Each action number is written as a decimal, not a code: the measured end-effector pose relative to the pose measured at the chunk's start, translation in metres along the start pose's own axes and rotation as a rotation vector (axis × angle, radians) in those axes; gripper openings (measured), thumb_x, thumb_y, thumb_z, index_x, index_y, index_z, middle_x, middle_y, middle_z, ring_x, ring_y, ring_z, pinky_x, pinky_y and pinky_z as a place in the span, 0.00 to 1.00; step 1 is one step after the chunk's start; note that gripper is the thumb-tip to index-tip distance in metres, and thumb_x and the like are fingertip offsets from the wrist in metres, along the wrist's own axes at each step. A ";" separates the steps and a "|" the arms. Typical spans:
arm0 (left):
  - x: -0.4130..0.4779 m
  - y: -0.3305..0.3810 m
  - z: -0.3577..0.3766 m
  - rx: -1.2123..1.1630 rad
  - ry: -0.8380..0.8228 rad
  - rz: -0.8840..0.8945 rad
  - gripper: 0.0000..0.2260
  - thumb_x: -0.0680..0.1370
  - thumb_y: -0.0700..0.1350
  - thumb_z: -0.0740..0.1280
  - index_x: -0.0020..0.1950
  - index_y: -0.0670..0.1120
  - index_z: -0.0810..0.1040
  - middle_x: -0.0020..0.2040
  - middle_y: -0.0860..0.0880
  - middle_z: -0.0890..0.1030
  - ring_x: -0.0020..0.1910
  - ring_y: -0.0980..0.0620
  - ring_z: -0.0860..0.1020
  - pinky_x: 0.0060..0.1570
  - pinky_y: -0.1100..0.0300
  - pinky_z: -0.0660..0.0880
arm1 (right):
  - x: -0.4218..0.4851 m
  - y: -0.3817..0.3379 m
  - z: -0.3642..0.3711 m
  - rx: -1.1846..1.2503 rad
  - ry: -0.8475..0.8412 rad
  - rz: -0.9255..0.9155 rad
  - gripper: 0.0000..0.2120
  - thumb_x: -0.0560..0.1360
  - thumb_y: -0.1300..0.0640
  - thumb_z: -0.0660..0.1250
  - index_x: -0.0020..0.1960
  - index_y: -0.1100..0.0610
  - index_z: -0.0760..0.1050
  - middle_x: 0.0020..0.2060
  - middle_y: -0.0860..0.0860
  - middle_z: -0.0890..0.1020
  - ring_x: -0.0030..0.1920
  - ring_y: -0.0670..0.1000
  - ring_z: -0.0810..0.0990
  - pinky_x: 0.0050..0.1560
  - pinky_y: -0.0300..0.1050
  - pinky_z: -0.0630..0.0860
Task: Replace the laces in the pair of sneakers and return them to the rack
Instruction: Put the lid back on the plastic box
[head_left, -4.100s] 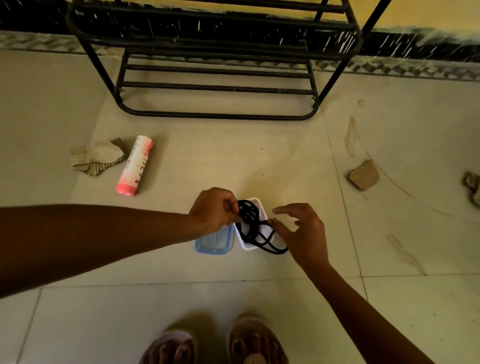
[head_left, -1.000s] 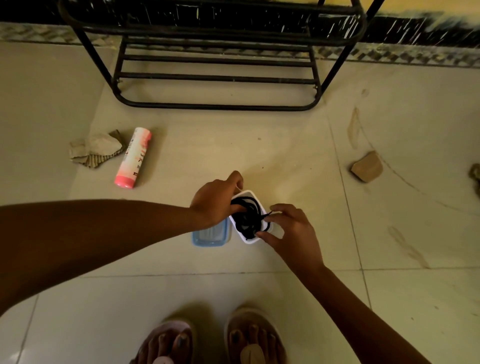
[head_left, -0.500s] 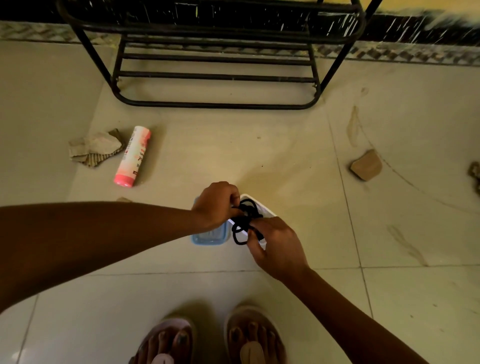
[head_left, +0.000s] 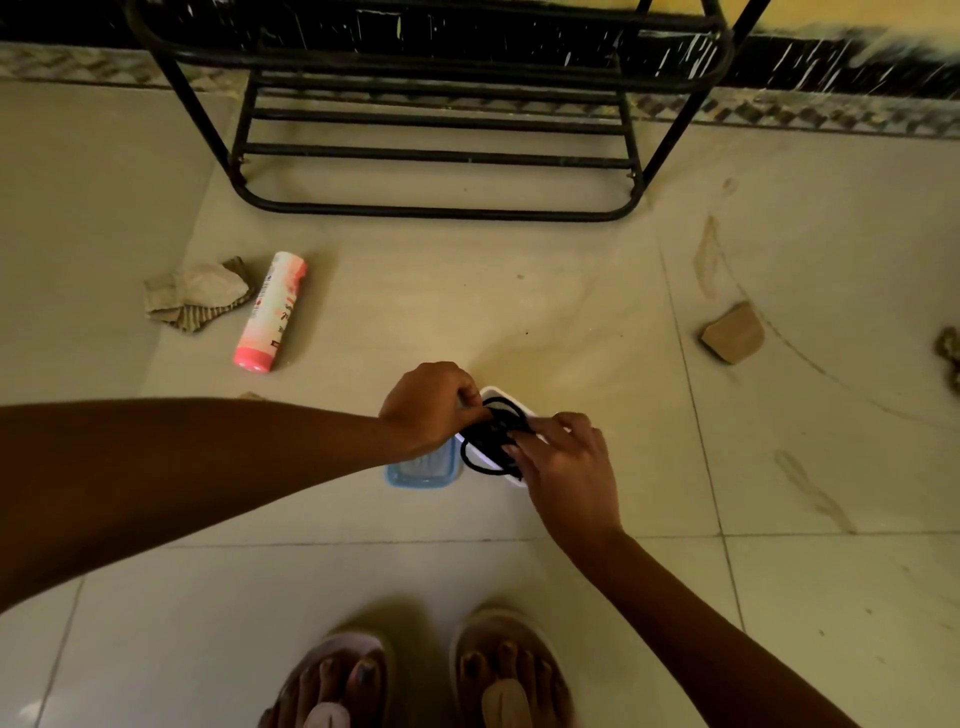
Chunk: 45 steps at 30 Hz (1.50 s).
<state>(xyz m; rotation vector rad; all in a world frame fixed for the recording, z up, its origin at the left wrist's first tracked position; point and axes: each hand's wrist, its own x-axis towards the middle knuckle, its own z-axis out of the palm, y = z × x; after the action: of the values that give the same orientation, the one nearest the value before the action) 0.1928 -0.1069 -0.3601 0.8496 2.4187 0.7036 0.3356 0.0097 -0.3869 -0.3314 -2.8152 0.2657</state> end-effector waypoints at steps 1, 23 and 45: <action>0.000 -0.001 -0.001 0.035 -0.007 0.043 0.14 0.72 0.56 0.70 0.44 0.46 0.82 0.45 0.51 0.78 0.44 0.51 0.77 0.42 0.59 0.71 | -0.001 0.002 0.000 -0.002 -0.005 0.023 0.06 0.68 0.57 0.72 0.44 0.56 0.82 0.44 0.53 0.81 0.44 0.57 0.77 0.40 0.47 0.73; -0.003 -0.003 0.003 0.153 -0.283 0.246 0.13 0.77 0.51 0.65 0.55 0.46 0.82 0.57 0.47 0.74 0.52 0.49 0.76 0.44 0.67 0.63 | 0.008 0.006 -0.011 0.036 -0.235 -0.004 0.06 0.65 0.59 0.64 0.33 0.56 0.80 0.25 0.53 0.79 0.28 0.55 0.74 0.30 0.40 0.65; 0.005 0.016 0.003 0.371 -0.243 0.220 0.11 0.79 0.49 0.61 0.53 0.46 0.81 0.53 0.48 0.74 0.51 0.48 0.74 0.46 0.55 0.71 | 0.008 0.009 0.007 -0.073 -0.096 -0.040 0.12 0.52 0.66 0.78 0.33 0.55 0.80 0.27 0.51 0.77 0.28 0.54 0.74 0.24 0.38 0.65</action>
<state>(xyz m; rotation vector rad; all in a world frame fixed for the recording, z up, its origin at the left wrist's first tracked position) 0.1985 -0.0918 -0.3541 1.2823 2.2867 0.2063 0.3278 0.0194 -0.3928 -0.2852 -2.9280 0.1746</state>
